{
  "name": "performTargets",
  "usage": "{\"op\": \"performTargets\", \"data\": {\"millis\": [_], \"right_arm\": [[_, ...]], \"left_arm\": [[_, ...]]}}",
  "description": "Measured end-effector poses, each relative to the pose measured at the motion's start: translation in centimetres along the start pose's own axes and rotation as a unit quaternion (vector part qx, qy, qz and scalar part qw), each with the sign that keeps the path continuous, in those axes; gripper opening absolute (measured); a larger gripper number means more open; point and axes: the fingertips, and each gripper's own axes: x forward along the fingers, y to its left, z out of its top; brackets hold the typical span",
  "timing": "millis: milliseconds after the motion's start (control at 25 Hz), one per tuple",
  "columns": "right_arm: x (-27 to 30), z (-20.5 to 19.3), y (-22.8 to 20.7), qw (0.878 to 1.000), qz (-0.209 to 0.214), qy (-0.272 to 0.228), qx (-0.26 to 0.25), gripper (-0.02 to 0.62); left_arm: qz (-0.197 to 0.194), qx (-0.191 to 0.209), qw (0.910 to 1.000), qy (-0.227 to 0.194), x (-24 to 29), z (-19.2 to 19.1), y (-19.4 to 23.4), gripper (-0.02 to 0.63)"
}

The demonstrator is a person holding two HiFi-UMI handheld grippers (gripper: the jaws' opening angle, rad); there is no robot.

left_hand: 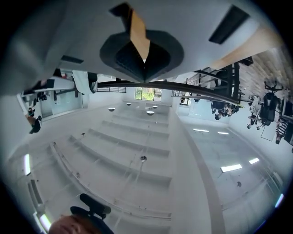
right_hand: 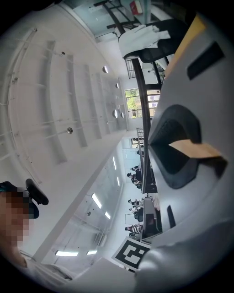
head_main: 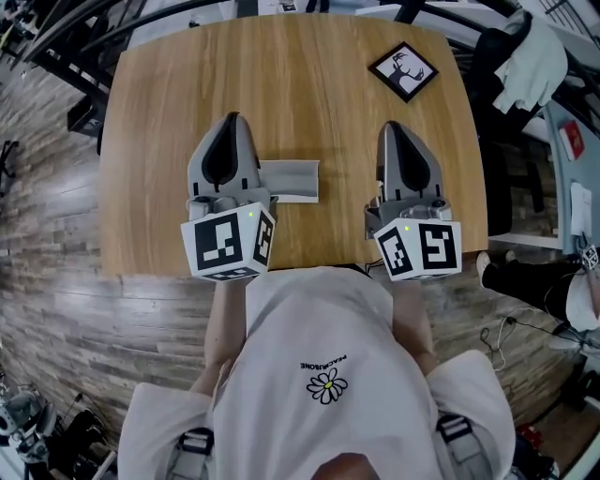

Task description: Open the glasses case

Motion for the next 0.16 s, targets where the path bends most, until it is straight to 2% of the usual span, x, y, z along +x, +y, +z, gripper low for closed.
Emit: {"op": "performTargets", "data": {"millis": [160], "right_arm": [[-0.01,0.29,0.23,1.0,-0.001,-0.002,-0.015,0.005]], "left_arm": [[-0.004,0.015,0.9999,-0.003,-0.22,0.48,-0.22,0.017]]}}
